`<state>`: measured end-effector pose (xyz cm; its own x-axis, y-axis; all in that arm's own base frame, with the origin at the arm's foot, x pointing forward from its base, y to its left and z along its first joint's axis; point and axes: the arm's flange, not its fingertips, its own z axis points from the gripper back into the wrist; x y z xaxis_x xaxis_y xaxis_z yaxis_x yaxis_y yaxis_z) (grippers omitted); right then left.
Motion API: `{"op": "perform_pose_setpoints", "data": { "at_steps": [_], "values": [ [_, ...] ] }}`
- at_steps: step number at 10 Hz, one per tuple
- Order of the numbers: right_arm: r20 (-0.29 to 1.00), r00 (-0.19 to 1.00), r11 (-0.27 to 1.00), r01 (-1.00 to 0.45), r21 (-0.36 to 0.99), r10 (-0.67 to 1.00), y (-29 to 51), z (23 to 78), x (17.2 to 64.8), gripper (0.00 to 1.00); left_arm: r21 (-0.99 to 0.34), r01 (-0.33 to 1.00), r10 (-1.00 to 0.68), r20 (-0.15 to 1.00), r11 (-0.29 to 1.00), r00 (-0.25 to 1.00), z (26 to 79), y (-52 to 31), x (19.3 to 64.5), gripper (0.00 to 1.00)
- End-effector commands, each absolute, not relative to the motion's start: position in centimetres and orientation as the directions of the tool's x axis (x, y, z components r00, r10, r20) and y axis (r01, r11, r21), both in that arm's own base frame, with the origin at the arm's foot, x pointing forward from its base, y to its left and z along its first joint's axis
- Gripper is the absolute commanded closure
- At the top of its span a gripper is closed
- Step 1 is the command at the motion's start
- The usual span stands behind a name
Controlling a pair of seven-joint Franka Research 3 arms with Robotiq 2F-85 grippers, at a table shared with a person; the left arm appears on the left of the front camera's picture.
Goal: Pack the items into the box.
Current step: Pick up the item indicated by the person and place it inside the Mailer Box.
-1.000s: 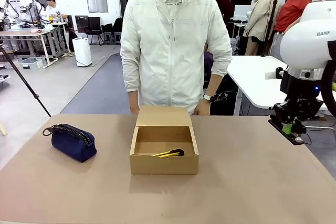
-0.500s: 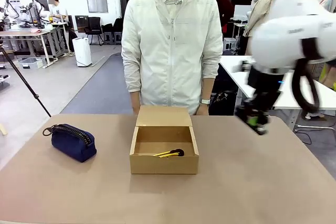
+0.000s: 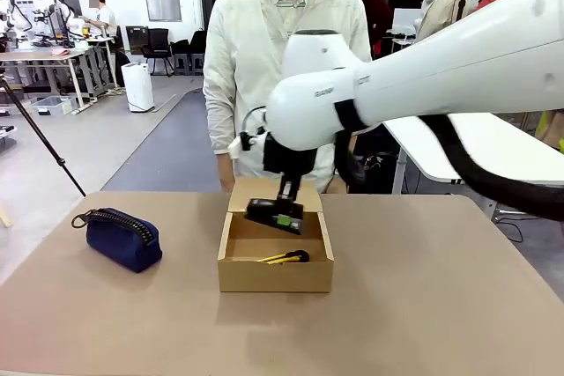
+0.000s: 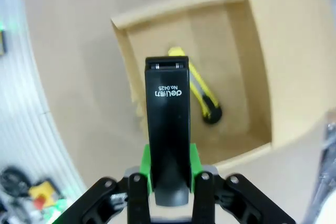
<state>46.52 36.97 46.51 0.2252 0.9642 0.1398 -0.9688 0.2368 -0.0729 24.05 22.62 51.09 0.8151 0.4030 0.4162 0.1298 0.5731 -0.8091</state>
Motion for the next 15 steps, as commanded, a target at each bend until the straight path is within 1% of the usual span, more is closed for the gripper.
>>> {"op": "perform_pose_setpoints", "data": {
  "at_steps": [1, 2, 3, 4, 5, 7, 10, 14, 15],
  "values": [
    [0.12, 0.065, 0.078, -0.991, -0.107, 0.991, 37.7, 45.7, 49.0, 1.0, -0.81, 0.153, 0.401, 0.433, 0.567, 0.807, 51.0, 22.7, 24.1, 0.0],
    [0.089, 0.035, 0.048, -0.988, -0.145, 0.995, 38.3, 45.1, 49.6, 1.0, -0.81, 0.153, 0.401, 0.433, 0.567, 0.807, 51.0, 22.7, 24.1, 0.0],
    [0.063, 0.035, 0.045, -0.984, -0.175, 0.997, 38.5, 45.0, 49.6, 1.0, -0.81, 0.153, 0.401, 0.433, 0.567, 0.807, 51.0, 22.7, 24.1, 0.0],
    [0.078, 0.031, 0.044, -0.983, -0.179, 0.996, 38.4, 45.0, 49.6, 1.0, -0.81, 0.153, 0.401, 0.433, 0.567, 0.807, 51.0, 22.7, 24.1, 0.0],
    [0.053, 0.032, 0.043, -0.978, -0.205, 0.998, 38.4, 44.2, 49.9, 1.0, -0.81, 0.153, 0.401, 0.433, 0.567, 0.807, 51.0, 22.7, 24.1, 0.0],
    [0.036, -0.008, -0.002, -0.984, -0.178, 0.999, 38.5, 41.4, 50.6, 1.0, -0.81, 0.153, 0.401, 0.433, 0.567, 0.807, 51.0, 22.7, 24.1, 0.0],
    [-0.024, -0.012, -0.016, -0.988, -0.153, 1.0, 38.3, 37.4, 51.5, 1.0, -0.81, 0.153, 0.401, 0.433, 0.567, 0.807, 51.0, 22.7, 24.1, 0.0],
    [-0.02, -0.012, -0.015, -0.992, -0.122, 1.0, 38.1, 36.4, 51.5, 1.0, -0.81, 0.153, 0.401, 0.433, 0.567, 0.807, 51.0, 22.7, 24.1, 0.0],
    [-0.008, -0.011, -0.012, -0.994, -0.112, 1.0, 38.0, 36.5, 51.6, 0.73, -0.81, 0.153, 0.401, 0.433, 0.567, 0.807, 51.0, 22.7, 24.1, 0.0]
  ]
}}
